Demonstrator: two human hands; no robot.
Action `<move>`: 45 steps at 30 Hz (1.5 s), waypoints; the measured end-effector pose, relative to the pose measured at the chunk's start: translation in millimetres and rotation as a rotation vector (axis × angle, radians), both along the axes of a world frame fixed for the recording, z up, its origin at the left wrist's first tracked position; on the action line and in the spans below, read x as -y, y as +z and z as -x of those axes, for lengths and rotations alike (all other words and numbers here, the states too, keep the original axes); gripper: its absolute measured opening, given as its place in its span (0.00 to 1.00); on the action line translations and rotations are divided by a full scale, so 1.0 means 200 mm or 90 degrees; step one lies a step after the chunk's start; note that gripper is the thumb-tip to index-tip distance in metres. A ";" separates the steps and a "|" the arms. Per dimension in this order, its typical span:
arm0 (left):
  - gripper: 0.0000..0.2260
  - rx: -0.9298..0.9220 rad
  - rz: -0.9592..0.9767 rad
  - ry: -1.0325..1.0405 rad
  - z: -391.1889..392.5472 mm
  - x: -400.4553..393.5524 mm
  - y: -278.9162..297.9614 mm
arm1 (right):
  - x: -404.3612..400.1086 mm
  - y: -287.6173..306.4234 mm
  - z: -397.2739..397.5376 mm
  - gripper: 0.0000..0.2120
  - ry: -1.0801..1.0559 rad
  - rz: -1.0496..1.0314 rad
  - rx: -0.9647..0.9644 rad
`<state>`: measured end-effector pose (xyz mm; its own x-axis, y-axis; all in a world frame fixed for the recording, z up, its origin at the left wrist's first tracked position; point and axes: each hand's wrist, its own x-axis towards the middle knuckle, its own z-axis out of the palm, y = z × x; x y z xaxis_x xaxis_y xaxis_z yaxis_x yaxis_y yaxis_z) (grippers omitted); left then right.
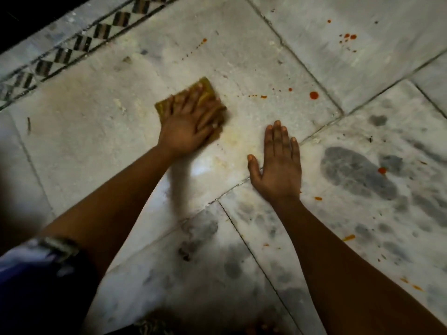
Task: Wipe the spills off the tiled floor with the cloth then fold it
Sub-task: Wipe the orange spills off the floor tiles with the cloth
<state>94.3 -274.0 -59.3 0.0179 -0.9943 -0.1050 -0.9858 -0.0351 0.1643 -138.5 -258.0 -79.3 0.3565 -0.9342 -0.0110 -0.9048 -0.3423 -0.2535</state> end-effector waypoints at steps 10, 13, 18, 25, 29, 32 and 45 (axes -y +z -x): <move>0.28 -0.004 -0.010 -0.113 0.16 -0.22 0.01 | 0.02 0.03 0.04 0.36 0.025 -0.033 -0.005; 0.29 0.004 -0.018 -0.042 0.03 -0.22 0.01 | 0.08 0.05 0.18 0.38 -0.077 -0.019 -0.008; 0.27 -0.044 -0.072 0.107 0.21 0.17 0.05 | 0.19 0.06 0.32 0.39 -0.114 -0.046 -0.046; 0.30 -0.008 -0.021 -0.152 0.47 0.14 0.02 | 0.20 0.02 0.32 0.39 -0.104 -0.018 -0.030; 0.28 -0.012 0.002 -0.189 0.26 0.06 -0.01 | 0.20 0.00 0.31 0.36 -0.115 0.005 -0.004; 0.30 -0.018 -0.017 -0.062 0.28 0.24 0.02 | 0.19 0.00 0.31 0.35 -0.120 0.024 0.004; 0.31 0.009 -0.029 -0.170 0.33 0.28 0.02 | 0.19 0.00 0.31 0.34 -0.134 0.041 0.014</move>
